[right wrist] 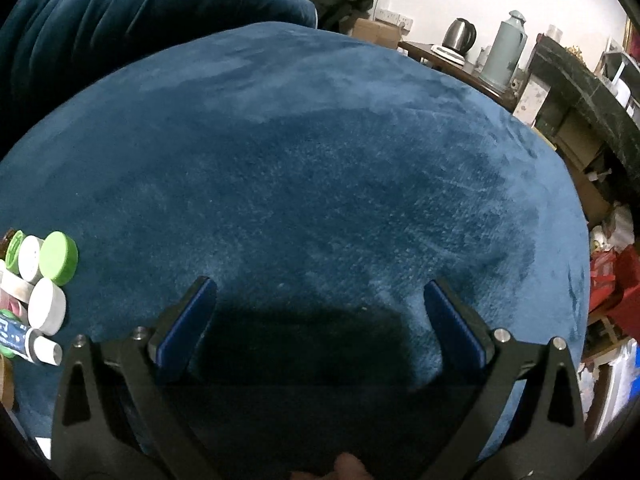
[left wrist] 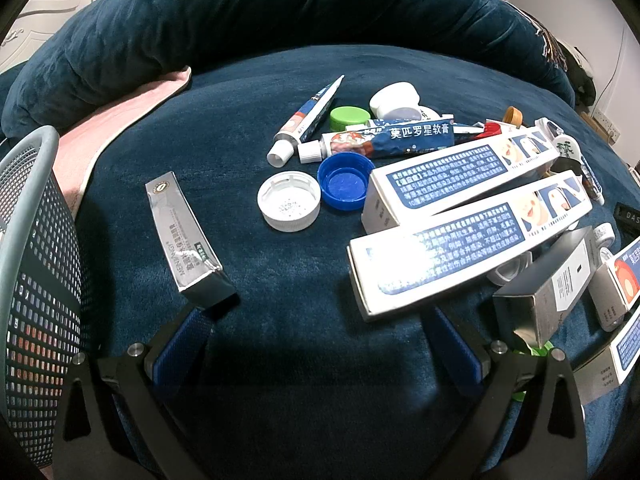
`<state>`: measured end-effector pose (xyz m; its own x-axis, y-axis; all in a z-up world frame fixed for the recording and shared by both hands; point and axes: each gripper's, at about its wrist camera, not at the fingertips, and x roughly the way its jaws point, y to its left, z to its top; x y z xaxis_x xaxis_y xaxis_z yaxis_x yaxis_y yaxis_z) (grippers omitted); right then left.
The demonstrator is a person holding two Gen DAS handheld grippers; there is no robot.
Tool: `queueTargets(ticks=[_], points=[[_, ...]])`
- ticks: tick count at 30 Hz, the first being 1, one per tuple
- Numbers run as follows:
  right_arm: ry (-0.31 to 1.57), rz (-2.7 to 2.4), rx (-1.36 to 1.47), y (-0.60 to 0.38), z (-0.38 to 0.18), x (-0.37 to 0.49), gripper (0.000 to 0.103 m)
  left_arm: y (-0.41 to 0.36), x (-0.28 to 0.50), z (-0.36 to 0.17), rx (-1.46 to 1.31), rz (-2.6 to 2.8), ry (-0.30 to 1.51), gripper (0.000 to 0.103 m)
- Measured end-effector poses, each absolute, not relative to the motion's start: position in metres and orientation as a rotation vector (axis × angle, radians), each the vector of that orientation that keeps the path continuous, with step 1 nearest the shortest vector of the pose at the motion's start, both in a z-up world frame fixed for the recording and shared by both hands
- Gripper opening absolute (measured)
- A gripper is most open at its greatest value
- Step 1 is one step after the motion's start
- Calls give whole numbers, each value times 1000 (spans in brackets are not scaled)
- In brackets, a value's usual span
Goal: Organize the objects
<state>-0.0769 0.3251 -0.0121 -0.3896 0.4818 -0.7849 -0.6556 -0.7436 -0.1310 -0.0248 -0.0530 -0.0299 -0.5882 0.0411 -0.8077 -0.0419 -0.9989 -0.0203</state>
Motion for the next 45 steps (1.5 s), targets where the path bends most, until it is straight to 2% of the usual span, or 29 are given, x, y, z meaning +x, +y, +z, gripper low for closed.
queueTargets(ticks=[12, 18, 45], points=[[215, 2129, -1112, 319, -13, -80, 103, -52, -24, -30, -1402, 2759, 2, 103], [273, 2154, -1108, 323, -13, -76, 103, -52, -23, -30, -1403, 2759, 2, 103], [299, 2122, -1148, 324, -11, -78, 103, -51, -22, -31, -1402, 2759, 3, 103]])
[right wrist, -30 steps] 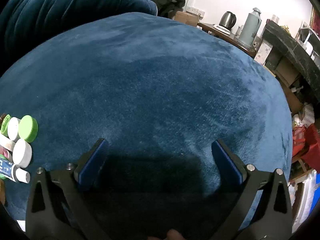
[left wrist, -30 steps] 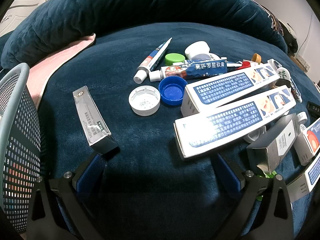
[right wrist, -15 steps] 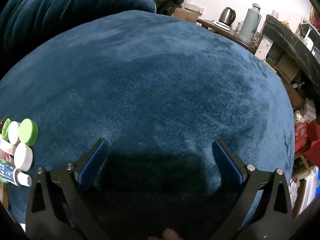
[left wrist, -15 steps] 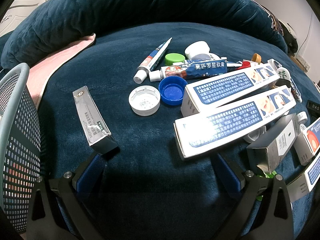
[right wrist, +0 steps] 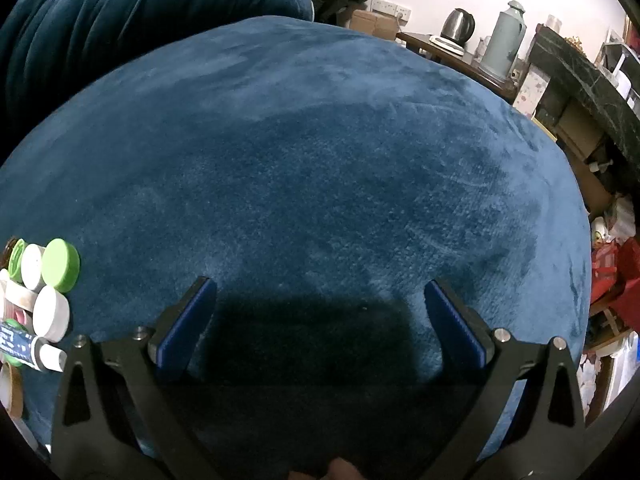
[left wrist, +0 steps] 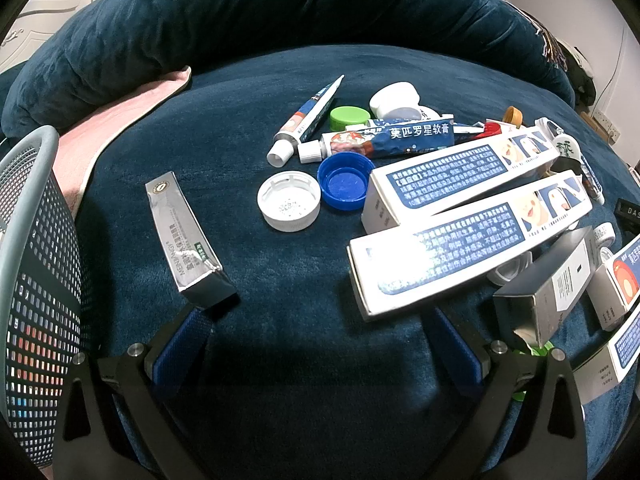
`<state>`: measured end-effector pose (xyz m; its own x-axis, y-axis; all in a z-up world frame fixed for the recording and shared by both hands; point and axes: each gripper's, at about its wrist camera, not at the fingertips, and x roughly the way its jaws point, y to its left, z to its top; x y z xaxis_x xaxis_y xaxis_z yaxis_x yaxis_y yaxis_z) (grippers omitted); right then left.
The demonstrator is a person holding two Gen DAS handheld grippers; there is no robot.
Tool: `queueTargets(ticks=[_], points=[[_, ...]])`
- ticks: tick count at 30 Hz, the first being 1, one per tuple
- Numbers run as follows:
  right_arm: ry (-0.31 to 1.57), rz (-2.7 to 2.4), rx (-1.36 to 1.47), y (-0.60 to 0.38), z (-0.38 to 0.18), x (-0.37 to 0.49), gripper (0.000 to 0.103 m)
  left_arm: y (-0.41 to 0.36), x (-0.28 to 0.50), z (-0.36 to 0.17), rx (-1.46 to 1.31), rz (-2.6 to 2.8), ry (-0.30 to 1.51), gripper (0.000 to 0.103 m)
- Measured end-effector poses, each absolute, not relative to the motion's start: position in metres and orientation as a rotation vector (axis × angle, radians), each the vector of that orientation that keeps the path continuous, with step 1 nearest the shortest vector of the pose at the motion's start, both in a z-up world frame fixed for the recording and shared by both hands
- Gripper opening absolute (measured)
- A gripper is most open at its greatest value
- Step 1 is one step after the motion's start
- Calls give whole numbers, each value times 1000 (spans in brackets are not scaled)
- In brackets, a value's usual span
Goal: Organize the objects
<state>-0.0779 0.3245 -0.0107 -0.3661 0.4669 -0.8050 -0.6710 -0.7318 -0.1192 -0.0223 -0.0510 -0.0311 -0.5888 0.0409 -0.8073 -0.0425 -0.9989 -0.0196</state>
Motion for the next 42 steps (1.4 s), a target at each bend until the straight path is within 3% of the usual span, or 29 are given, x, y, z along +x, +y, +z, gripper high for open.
queueTargets(ticks=[29, 37, 42], points=[[291, 2192, -1257, 328, -4, -72, 103, -51, -23, -32, -1401, 2759, 2, 103], [484, 2415, -1116, 345, 56, -43, 103, -51, -24, -33, -1402, 2759, 3, 103], [626, 2699, -1188, 325, 75, -30, 103, -49, -23, -31, -1416, 2760, 7, 103]])
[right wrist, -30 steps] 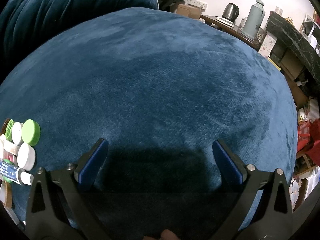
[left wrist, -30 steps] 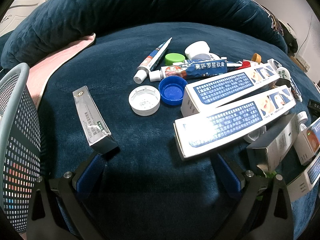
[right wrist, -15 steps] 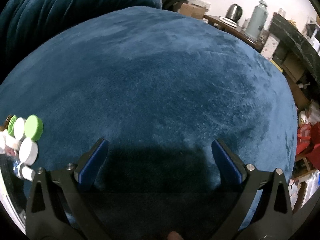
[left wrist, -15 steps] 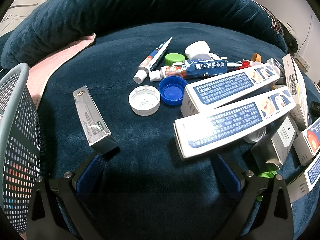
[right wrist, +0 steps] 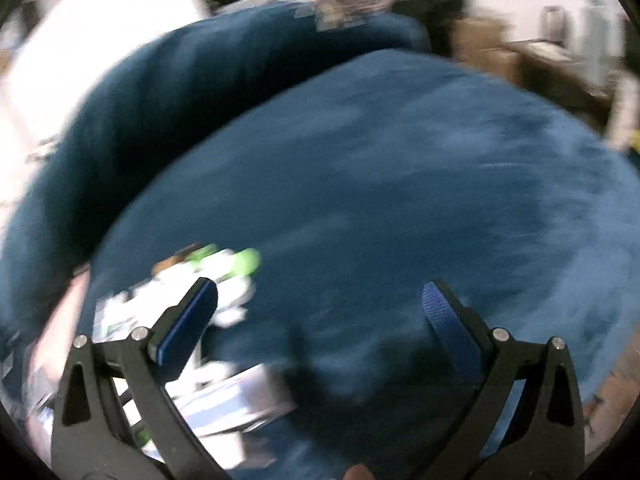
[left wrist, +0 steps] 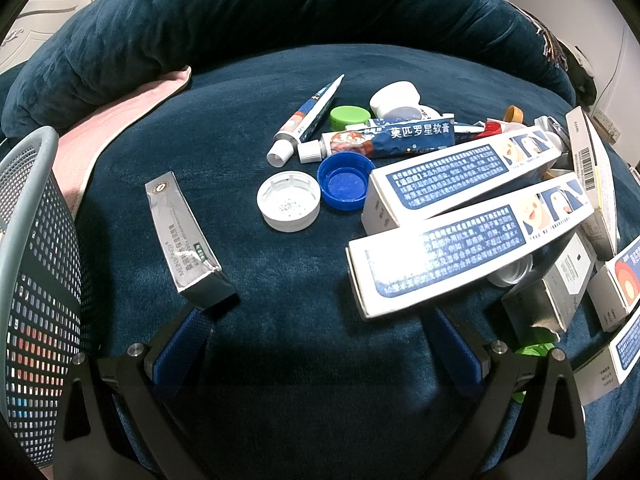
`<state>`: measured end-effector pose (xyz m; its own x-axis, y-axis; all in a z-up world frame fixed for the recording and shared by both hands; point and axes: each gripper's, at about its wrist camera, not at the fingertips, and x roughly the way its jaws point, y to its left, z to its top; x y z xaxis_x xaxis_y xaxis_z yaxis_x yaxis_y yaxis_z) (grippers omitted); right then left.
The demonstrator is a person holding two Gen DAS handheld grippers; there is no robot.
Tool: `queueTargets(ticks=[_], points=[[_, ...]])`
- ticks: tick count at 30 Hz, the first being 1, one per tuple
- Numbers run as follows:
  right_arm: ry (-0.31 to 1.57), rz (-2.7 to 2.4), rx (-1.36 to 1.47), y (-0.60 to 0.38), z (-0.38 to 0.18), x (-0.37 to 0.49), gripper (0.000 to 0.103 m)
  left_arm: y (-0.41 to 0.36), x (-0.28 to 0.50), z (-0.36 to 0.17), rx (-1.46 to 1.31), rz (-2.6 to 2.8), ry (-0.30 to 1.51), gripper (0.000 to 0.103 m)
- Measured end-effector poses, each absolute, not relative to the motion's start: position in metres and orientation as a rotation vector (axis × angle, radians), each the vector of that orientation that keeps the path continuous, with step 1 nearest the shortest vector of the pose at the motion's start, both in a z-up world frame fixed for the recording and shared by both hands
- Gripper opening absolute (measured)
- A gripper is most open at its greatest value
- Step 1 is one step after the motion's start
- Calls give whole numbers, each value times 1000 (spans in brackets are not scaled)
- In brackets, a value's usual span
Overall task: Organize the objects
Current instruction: 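Grasp a white box with yellow stripe from the pile with right tool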
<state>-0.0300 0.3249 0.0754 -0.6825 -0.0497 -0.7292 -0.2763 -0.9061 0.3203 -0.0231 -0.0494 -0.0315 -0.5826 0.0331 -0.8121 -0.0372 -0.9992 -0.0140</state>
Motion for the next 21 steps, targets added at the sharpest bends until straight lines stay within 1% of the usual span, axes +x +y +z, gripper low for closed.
queueTargets(ticks=[2, 4, 5, 7, 9, 16, 18, 19, 20, 21], points=[[596, 2804, -1259, 305, 75, -30, 103, -47, -25, -31, -1439, 2771, 8, 103], [515, 2837, -1326, 282, 69, -34, 103, -46, -23, -31, -1435, 2780, 6, 103], [510, 2835, -1352, 273, 66, -37, 103, -46, -22, -30, -1434, 2778, 0, 103], [584, 2824, -1395, 260, 59, -49, 103, -47, -20, -30, -1436, 2766, -17, 103], [615, 2815, -1428, 244, 56, -61, 103, -49, -16, -28, -1447, 2728, -11, 103], [470, 2698, -1517, 205, 34, -102, 103, -50, -12, -25, -1470, 2636, 51, 103], [469, 2649, -1506, 205, 29, -103, 103, -48, -8, -20, -1467, 2633, 81, 103], [498, 2650, -1508, 205, 28, -103, 98, -48, -5, -16, -1453, 2641, 94, 103], [533, 2661, -1514, 205, 28, -102, 92, -48, -3, -11, -1433, 2648, 94, 102], [546, 2669, -1527, 206, 29, -102, 75, -49, 1, -4, -1401, 2654, 82, 102]])
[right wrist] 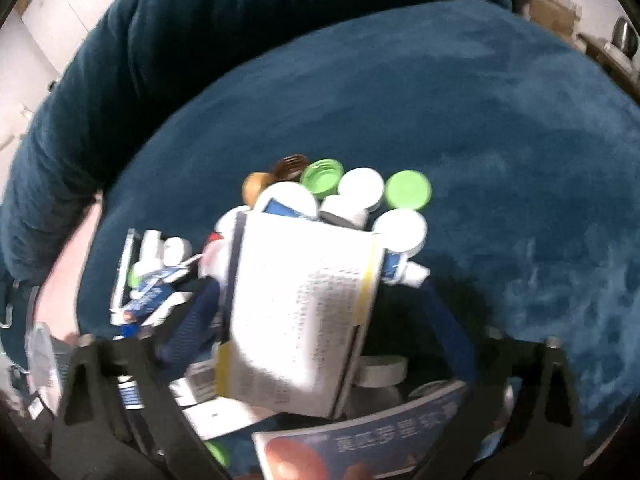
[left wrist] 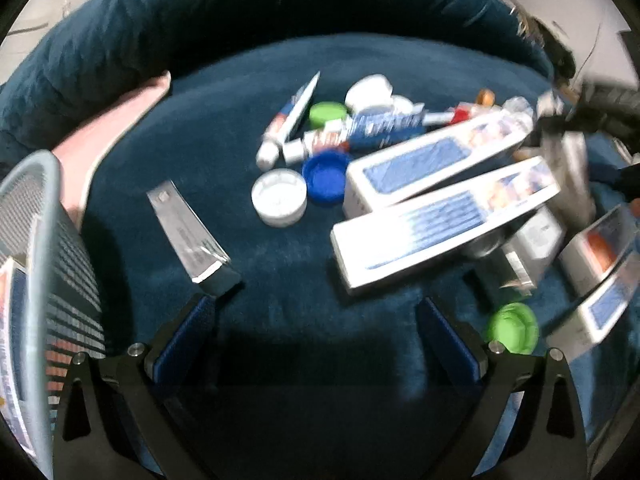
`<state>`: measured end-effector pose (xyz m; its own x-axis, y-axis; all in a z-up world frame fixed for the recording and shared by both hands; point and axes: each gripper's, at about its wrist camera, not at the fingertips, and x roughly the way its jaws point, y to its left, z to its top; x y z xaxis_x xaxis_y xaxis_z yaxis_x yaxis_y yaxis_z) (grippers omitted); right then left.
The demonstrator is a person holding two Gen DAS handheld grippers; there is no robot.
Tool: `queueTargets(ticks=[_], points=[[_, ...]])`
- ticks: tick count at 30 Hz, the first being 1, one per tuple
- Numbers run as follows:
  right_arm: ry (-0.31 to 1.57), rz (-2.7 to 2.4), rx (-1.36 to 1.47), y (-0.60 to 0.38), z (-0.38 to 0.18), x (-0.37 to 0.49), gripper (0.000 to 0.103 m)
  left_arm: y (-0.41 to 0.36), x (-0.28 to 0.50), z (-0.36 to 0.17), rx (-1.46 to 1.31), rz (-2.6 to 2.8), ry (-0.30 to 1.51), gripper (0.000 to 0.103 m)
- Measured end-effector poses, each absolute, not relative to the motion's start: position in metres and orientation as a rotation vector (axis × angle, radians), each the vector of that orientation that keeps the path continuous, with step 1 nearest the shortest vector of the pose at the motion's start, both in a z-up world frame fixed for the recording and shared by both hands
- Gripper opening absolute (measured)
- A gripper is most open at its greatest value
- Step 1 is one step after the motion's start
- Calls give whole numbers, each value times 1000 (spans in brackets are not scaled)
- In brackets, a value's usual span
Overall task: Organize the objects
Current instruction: 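Grasp a white box with yellow stripe from the pile with right tool, then grasp a long white-blue ointment box with left tool while right tool holds its box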
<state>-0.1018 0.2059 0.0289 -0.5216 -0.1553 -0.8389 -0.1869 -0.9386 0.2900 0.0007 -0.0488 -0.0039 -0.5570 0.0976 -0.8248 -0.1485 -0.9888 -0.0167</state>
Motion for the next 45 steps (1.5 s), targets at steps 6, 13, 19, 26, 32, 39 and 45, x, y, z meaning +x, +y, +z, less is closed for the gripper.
queueTargets(ticks=[6, 13, 19, 26, 32, 39, 45], points=[[617, 2725, -1498, 218, 43, -90, 72, -43, -4, 37, -1280, 2596, 247, 102], [676, 2777, -1464, 228, 62, -81, 73, -25, -39, 36, -1311, 2371, 576, 101], [680, 2791, -1469, 229, 62, -82, 73, -16, -37, 13, -1392, 2171, 495, 59], [783, 2757, -1498, 238, 60, -83, 74, -10, -24, 18, -1356, 2098, 475, 37], [779, 2770, -1486, 240, 63, -83, 74, -21, -25, 58, -1236, 2183, 445, 66], [805, 2776, -1475, 241, 64, -82, 74, 20, -32, 65, -1149, 2103, 515, 74], [790, 2779, -1488, 242, 62, -80, 74, 43, -40, 41, -1174, 2012, 562, 68]])
